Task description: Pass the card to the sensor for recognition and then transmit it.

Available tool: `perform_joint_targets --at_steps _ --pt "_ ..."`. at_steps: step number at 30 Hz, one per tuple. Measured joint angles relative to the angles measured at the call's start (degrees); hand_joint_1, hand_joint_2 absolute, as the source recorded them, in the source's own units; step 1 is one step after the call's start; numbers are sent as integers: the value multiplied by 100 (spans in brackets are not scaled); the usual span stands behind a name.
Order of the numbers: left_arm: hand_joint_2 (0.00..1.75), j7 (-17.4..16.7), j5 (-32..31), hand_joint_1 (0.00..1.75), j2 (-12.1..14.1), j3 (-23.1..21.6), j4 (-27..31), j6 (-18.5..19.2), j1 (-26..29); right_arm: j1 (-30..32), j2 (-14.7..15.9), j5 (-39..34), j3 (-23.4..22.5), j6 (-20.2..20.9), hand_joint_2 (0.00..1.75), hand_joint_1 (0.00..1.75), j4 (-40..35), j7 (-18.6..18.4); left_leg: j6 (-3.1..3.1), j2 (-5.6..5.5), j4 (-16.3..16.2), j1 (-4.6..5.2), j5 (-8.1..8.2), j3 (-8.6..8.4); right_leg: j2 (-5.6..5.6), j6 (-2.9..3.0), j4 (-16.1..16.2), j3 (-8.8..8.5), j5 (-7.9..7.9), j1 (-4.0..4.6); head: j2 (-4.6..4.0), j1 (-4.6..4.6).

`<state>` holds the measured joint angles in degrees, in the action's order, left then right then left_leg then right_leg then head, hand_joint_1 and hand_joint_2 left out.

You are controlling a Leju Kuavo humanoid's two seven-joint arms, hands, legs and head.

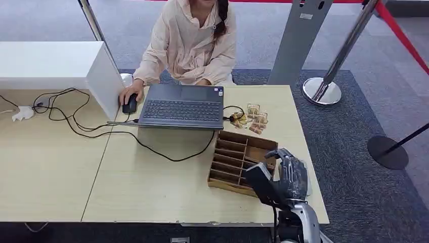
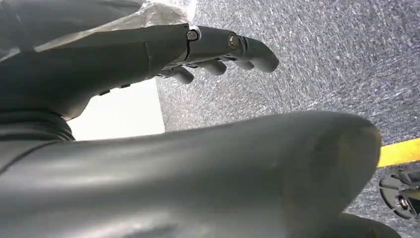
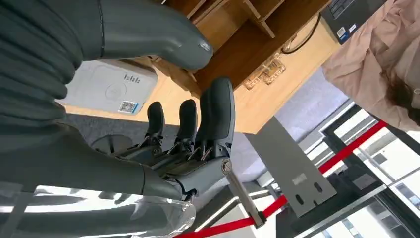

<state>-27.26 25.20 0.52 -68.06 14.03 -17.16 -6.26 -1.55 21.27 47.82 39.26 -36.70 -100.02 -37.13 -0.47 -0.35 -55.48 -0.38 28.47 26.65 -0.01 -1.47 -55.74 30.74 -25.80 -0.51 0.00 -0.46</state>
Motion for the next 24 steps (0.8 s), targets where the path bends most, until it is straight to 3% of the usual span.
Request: perform_joint_targets --at_steps 8,15,24 --pt "0 0 20 0 0 2 0 -2 0 33 0 -57 26 -70 175 99 61 -22 0 0 0 0 0 0 0 0 0 0 0 0 0 -2" --pt "0 0 37 0 0 2 0 -17 0 37 0 -103 63 -122 175 86 122 -48 0 0 0 0 0 3 0 0 0 0 0 0 0 0" --pt "0 0 46 0 0 11 0 -20 0 36 -4 -136 138 -164 175 80 221 -55 0 0 0 0 0 3 0 0 0 0 0 0 0 0"
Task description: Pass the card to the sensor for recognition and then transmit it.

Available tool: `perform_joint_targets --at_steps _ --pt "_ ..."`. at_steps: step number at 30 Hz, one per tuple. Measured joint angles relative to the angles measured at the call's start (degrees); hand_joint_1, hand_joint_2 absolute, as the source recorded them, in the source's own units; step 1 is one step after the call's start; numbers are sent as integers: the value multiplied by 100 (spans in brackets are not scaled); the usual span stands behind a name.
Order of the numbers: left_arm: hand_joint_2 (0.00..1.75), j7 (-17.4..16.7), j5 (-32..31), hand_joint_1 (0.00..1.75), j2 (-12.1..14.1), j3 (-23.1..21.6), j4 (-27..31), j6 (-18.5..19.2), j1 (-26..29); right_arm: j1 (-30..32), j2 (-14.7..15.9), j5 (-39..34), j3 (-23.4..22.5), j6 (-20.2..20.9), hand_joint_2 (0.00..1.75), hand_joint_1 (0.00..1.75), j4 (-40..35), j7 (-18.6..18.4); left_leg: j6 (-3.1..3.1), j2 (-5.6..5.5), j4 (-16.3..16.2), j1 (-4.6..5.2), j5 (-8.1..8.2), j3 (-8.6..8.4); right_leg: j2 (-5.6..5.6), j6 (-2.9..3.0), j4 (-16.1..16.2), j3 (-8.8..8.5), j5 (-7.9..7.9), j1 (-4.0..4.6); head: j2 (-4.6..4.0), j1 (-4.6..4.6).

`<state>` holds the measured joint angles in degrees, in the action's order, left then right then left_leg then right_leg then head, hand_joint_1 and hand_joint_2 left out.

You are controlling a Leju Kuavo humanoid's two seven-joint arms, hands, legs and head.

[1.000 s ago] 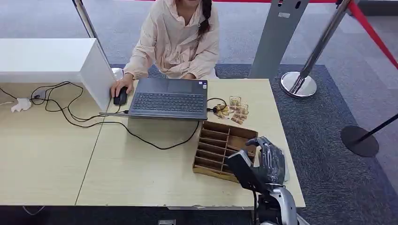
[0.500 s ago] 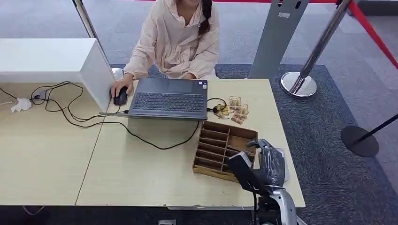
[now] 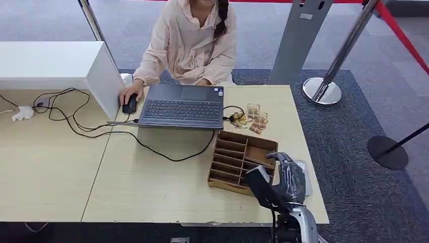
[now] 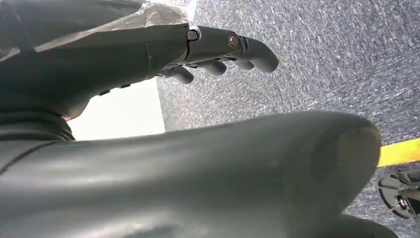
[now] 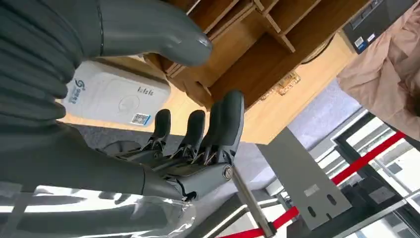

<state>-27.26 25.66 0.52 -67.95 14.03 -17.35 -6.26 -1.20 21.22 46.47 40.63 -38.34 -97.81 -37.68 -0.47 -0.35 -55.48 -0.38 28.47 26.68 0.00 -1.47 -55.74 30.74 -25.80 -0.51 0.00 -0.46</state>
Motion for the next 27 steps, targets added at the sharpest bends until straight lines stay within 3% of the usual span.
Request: perform_joint_targets --at_steps 20,27 --pt "0 11 61 0 -2 98 9 -68 2 -3 -68 125 280 -81 175 79 -9 59 0 0 0 0 0 0 0 0 0 0 0 0 0 0" --pt "0 -7 116 0 -4 129 15 -105 5 5 -63 361 409 -94 175 80 -243 -103 0 0 0 0 0 -4 0 0 0 -1 0 0 0 0"
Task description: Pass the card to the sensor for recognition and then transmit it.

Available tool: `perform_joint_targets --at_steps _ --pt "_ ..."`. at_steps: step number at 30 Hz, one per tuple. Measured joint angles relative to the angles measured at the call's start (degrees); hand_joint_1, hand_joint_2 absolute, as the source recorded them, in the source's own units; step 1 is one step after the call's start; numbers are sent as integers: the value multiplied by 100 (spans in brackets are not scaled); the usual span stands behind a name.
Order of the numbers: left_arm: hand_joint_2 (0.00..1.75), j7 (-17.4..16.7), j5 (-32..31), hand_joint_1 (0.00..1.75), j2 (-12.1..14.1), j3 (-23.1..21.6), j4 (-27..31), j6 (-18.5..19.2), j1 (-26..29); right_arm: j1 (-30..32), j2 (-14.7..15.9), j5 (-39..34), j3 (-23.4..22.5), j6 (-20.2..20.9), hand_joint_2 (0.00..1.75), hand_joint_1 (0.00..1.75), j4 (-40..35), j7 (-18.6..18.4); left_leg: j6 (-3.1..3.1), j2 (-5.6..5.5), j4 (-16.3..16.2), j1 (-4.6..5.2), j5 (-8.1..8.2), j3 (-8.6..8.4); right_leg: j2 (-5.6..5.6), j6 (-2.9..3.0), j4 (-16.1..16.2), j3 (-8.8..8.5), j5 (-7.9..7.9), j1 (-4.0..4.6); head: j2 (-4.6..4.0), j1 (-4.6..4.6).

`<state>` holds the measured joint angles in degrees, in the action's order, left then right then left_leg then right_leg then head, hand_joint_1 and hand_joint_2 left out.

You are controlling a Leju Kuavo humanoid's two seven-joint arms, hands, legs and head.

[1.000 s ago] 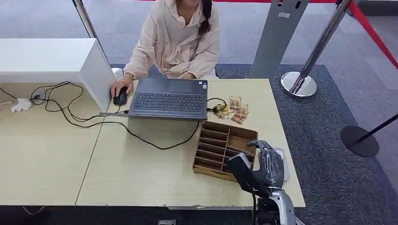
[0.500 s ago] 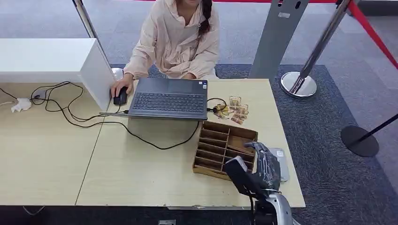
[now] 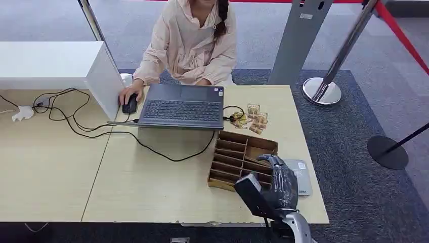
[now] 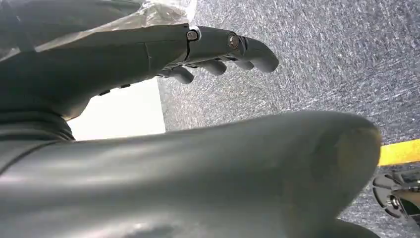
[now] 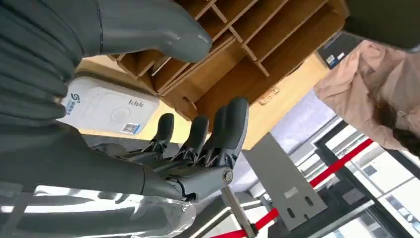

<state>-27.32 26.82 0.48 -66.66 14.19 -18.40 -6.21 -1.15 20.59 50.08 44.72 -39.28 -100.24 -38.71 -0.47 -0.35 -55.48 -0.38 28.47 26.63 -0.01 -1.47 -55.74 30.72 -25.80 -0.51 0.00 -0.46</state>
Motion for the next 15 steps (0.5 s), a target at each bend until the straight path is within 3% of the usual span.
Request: perform_joint_targets --at_steps 15 --pt "0 7 37 0 -26 9 0 -48 6 117 83 -123 216 0 175 77 -367 -94 0 1 0 0 0 2 0 0 0 0 0 0 0 0"
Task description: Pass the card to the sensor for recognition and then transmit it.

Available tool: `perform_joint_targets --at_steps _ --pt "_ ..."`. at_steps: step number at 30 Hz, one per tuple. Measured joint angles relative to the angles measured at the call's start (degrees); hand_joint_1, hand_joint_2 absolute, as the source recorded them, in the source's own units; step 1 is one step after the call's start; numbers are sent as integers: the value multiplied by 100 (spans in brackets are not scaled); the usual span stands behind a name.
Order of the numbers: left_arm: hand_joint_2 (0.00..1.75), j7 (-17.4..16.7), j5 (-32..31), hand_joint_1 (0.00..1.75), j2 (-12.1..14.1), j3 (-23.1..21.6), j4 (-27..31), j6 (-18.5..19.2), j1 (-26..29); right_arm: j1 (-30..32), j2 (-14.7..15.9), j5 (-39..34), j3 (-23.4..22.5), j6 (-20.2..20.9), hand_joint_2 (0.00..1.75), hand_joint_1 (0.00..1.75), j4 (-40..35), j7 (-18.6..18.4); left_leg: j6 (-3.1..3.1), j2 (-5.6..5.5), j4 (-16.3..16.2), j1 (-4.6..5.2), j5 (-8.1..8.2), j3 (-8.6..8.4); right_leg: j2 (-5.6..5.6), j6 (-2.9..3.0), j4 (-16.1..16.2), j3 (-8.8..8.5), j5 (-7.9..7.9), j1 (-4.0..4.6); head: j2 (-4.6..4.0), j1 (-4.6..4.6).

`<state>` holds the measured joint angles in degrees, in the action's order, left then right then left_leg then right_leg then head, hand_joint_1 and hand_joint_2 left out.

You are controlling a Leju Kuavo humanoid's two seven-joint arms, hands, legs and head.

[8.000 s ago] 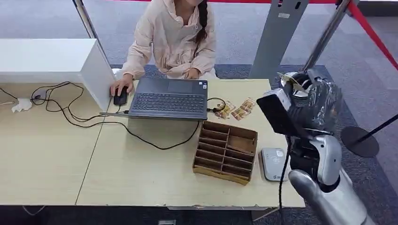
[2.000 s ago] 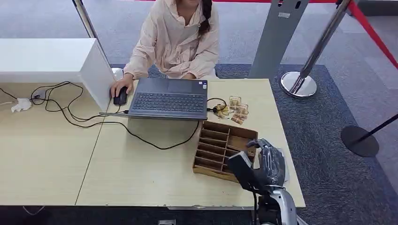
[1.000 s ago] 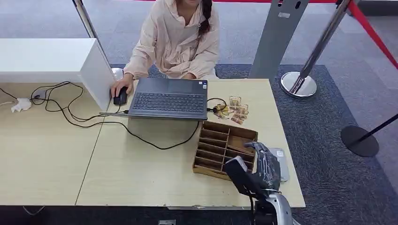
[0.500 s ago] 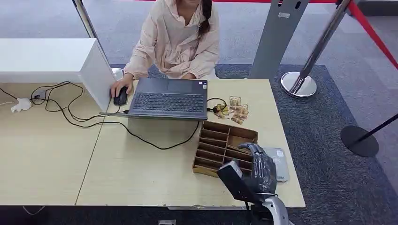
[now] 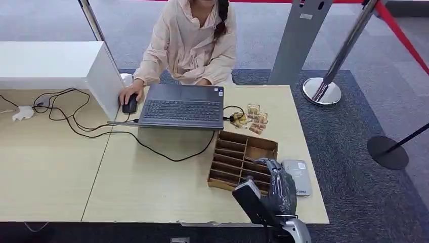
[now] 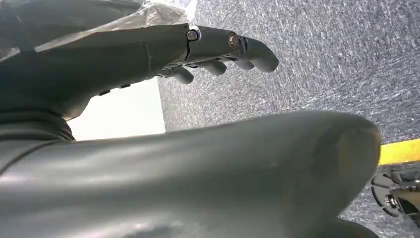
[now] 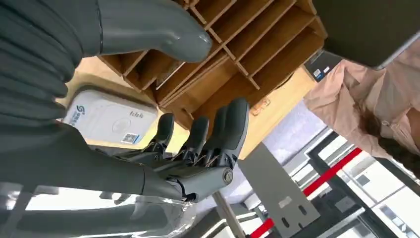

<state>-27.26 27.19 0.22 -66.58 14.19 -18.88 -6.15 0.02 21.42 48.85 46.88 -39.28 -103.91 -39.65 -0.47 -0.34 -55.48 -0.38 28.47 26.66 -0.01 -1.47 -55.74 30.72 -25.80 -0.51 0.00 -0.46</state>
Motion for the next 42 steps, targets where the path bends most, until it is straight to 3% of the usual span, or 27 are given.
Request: perform_joint_targets --at_steps 9,17,42 --pt "0 15 -28 0 -7 0 0 2 -2 -30 4 -205 136 2 175 70 81 0 0 0 0 0 0 1 0 0 0 -1 0 0 0 -2" --pt "0 15 -59 0 -13 0 0 52 -3 -145 -22 -356 339 7 175 49 262 9 0 -1 0 0 0 2 0 0 0 -1 0 0 0 0" --pt "0 22 -140 0 -13 0 0 105 -7 -442 -76 -457 662 149 175 51 653 28 0 -1 0 0 0 -1 0 0 0 -3 0 0 0 0"
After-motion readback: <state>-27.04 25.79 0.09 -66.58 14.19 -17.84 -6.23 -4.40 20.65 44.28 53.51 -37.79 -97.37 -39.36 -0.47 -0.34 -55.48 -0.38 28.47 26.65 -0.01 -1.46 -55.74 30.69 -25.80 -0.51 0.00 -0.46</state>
